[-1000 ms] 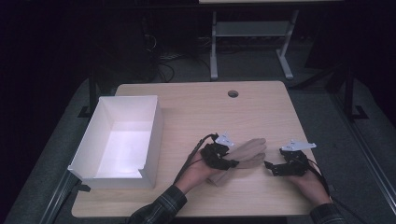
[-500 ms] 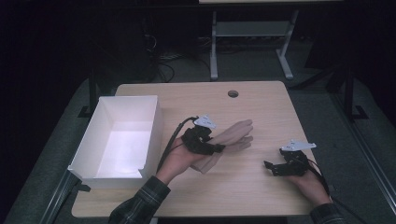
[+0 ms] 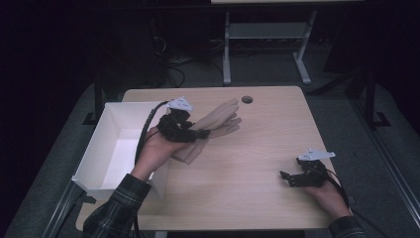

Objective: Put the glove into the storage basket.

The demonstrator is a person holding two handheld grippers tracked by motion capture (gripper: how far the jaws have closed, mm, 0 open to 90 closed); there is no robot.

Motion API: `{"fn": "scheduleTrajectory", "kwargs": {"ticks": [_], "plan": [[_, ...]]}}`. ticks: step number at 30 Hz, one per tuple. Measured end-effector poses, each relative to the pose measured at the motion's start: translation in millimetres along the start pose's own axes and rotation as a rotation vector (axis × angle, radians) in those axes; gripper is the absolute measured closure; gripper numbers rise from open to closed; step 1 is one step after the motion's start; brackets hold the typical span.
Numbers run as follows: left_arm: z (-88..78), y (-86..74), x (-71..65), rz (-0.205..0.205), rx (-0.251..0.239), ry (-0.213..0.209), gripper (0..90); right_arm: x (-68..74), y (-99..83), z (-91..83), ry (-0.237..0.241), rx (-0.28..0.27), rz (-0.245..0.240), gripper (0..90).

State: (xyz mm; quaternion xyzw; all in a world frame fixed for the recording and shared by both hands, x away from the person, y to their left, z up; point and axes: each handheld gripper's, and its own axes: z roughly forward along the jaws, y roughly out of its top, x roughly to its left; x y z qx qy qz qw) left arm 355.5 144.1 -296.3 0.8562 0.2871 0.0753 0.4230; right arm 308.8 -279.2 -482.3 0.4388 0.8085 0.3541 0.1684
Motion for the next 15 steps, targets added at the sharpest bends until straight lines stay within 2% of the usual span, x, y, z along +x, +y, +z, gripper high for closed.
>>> {"fn": "scheduleTrajectory", "kwargs": {"ticks": [3, 8, 15], "plan": [[-18.0, -3.6, 10.1, -0.011, -0.015, 0.032, 67.1, 0.1, 0.1, 0.1, -0.001, 0.001, -0.001, 13.4], [-47.9, -16.8, 25.7, -0.052, -0.057, 0.076, 67.1, 0.2, 0.1, 0.1, -0.001, 0.001, -0.001, 13.4], [-77.4, -38.0, 43.6, -0.104, -0.083, 0.141, 67.1, 0.1, 0.1, 0.2, -0.004, -0.001, -0.003, 13.3]]}}
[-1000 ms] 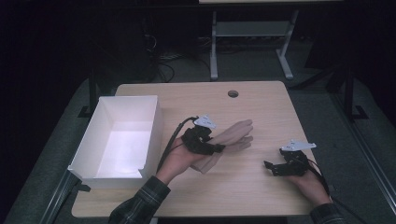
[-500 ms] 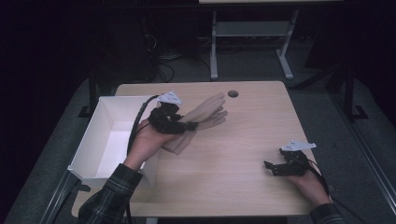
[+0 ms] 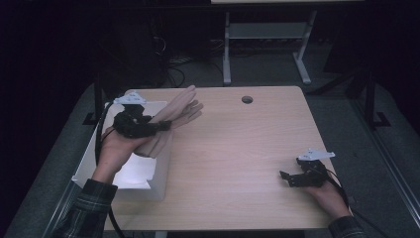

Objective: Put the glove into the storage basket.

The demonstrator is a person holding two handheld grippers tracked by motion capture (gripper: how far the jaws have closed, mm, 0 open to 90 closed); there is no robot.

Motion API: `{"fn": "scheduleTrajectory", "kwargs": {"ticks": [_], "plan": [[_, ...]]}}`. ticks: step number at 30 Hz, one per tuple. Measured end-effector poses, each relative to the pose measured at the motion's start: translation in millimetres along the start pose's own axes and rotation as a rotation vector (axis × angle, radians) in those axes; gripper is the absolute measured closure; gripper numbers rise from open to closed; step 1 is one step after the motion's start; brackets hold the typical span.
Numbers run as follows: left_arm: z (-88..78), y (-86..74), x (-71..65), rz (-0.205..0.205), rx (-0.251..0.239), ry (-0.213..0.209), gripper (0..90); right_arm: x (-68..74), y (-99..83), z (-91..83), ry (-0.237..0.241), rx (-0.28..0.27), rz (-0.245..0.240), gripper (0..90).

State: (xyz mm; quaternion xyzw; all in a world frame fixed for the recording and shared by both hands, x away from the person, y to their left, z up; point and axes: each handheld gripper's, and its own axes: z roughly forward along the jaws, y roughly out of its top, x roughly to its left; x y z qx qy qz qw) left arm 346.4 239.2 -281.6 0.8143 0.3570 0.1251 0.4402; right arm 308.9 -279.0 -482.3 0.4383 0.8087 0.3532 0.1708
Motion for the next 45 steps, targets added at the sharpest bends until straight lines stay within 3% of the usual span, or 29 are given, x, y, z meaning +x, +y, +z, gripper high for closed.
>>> {"fn": "scheduleTrajectory", "kwargs": {"ticks": [8, 16, 23, 29, 32, 45], "plan": [[-30.3, -21.2, 24.0, -0.058, -0.036, 0.083, 67.0, 0.1, 0.1, 0.2, -0.001, -0.001, 0.000, 13.4], [-41.6, -48.1, 46.3, -0.090, 0.003, 0.193, 67.0, 0.2, 0.1, 0.2, -0.001, -0.001, 0.000, 13.4], [-26.9, -73.3, 59.8, -0.137, 0.043, 0.248, 66.9, 0.1, 0.1, 0.3, -0.001, -0.001, 0.000, 13.4], [-6.3, -93.2, 63.6, -0.172, 0.085, 0.242, 66.8, 0.1, 0.1, 0.3, -0.002, -0.001, 0.000, 13.3], [7.4, -102.4, 64.7, -0.167, 0.117, 0.241, 66.6, 0.0, 0.1, 0.2, -0.001, -0.001, -0.001, 13.3], [39.3, -124.1, 73.3, -0.192, 0.210, 0.221, 64.8, 0.1, 0.1, 0.2, -0.001, -0.001, 0.000, 13.4]]}}
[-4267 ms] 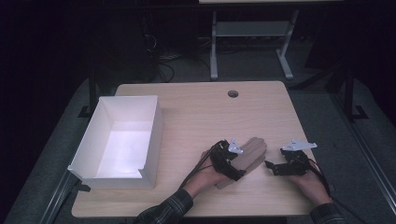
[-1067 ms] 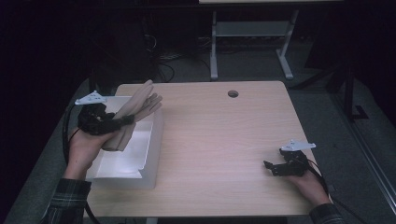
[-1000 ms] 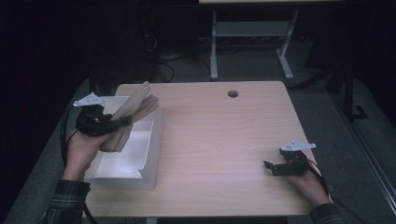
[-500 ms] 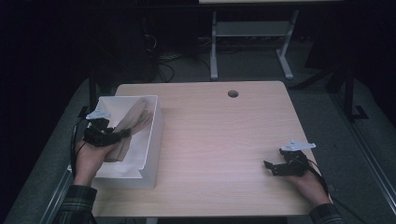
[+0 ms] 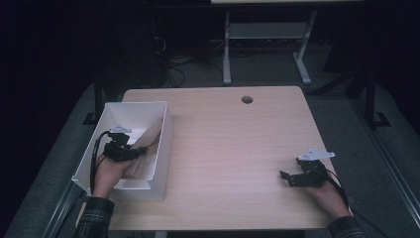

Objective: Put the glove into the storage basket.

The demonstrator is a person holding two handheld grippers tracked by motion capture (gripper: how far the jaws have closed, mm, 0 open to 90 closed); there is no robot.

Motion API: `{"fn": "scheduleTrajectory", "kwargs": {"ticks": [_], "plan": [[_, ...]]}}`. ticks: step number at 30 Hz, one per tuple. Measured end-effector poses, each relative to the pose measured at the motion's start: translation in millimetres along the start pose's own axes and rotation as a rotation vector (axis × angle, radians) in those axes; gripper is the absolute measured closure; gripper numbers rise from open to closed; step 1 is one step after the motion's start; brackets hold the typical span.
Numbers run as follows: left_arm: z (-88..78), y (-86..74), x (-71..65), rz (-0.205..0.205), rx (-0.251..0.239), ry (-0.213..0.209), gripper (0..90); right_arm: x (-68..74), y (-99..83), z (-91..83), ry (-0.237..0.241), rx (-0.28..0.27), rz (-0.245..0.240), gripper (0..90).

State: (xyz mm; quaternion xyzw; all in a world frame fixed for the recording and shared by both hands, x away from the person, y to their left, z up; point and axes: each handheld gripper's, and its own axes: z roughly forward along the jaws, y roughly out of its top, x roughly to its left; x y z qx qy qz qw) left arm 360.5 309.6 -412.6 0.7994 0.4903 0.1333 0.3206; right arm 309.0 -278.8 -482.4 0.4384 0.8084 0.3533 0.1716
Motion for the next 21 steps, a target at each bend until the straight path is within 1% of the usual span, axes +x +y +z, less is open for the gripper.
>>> {"fn": "scheduleTrajectory", "kwargs": {"ticks": [5, 8, 10, 13, 14, 15, 17, 18, 19, 21], "plan": [[5.9, -3.6, 2.0, -0.009, 0.019, 0.001, 62.0, 0.0, 0.0, 0.0, 0.000, 0.000, 0.000, 13.4], [8.3, -4.0, 0.9, 0.001, 0.030, 0.002, 60.2, 0.0, 0.0, 0.0, 0.000, 0.000, 0.000, 13.3], [10.4, -4.3, 0.3, 0.008, 0.042, 0.008, 57.0, 0.0, 0.0, 0.0, 0.000, 0.000, -0.001, 13.4], [14.3, -4.5, -0.4, 0.018, 0.064, 0.013, 47.7, 0.1, -0.1, 0.0, 0.000, 0.000, 0.000, 13.4], [15.1, -4.3, -0.5, 0.033, 0.069, 0.019, 44.5, 0.0, -0.1, 0.0, 0.000, 0.000, 0.000, 13.3], [14.9, -4.1, -0.9, 0.034, 0.065, 0.020, 42.6, 0.1, 0.0, 0.0, 0.000, 0.000, 0.000, 13.4], [14.8, -4.1, -1.2, 0.027, 0.049, 0.006, 38.4, 0.1, 0.0, 0.0, 0.000, 0.000, 0.000, 13.4], [14.9, -4.2, -1.3, 0.029, 0.047, 0.007, 33.9, 0.1, -0.1, 0.0, 0.000, 0.000, 0.000, 13.4], [14.6, -4.0, -1.0, 0.040, 0.046, 0.016, 30.9, 0.1, -0.1, 0.0, 0.000, 0.000, -0.001, 13.3], [13.4, -3.9, -1.3, 0.040, 0.033, 0.015, 25.6, 0.0, 0.0, 0.0, 0.000, 0.000, -0.001, 13.4]]}}
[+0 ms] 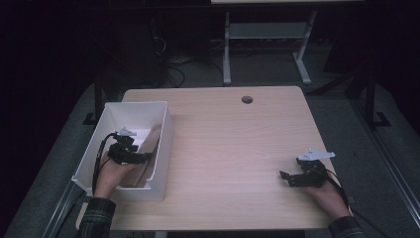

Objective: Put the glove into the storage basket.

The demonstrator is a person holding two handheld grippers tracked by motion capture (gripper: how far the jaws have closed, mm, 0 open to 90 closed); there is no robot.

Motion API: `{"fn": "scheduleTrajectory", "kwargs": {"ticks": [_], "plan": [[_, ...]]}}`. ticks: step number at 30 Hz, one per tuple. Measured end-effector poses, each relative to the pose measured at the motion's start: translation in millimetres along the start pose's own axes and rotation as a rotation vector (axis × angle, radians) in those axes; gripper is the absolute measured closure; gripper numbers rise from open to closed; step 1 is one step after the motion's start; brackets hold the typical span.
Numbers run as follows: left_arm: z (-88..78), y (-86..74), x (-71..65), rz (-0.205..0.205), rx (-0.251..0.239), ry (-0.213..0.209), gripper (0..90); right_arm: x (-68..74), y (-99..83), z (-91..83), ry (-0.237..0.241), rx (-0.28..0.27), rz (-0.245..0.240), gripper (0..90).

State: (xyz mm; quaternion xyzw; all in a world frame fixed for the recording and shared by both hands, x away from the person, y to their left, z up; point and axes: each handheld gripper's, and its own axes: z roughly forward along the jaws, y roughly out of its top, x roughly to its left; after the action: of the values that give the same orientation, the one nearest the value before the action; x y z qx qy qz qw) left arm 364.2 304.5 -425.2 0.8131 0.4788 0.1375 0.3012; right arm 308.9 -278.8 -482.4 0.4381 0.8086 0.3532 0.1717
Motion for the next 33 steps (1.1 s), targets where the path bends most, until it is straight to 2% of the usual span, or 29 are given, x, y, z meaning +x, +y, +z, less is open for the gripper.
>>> {"fn": "scheduleTrajectory", "kwargs": {"ticks": [5, 10, 11, 13, 17, 22, 26, 33], "plan": [[-1.2, -0.1, 1.0, -0.004, -0.022, -0.006, 14.1, 0.0, 0.0, 0.0, 0.000, 0.000, 0.000, 13.4], [-4.3, 0.1, 1.5, -0.007, -0.032, -0.020, 13.2, 0.0, 0.0, 0.0, 0.000, 0.000, 0.001, 13.4], [-4.8, 0.6, 1.4, -0.019, -0.037, -0.021, 13.1, 0.0, 0.0, 0.0, 0.000, 0.000, 0.001, 13.4], [-7.7, 2.6, 2.7, -0.007, -0.032, -0.025, 13.1, 0.0, 0.0, 0.0, 0.000, 0.000, 0.001, 13.4], [-16.5, 8.4, 3.8, -0.018, -0.069, -0.021, 13.1, -0.3, -0.2, 0.0, 0.002, -0.002, -0.008, 13.4], [-29.0, 19.3, 2.2, -0.009, -0.083, -0.028, 13.1, 0.5, -0.4, -0.5, 0.001, 0.000, -0.002, 13.4], [-39.9, 30.3, -1.7, -0.010, -0.117, -0.033, 13.5, 0.8, -0.5, -0.6, -0.001, 0.000, -0.002, 13.4], [-58.9, 51.9, -15.3, 0.011, -0.175, -0.062, 13.9, 0.8, -0.5, -0.6, 0.000, 0.000, -0.002, 13.4]]}}
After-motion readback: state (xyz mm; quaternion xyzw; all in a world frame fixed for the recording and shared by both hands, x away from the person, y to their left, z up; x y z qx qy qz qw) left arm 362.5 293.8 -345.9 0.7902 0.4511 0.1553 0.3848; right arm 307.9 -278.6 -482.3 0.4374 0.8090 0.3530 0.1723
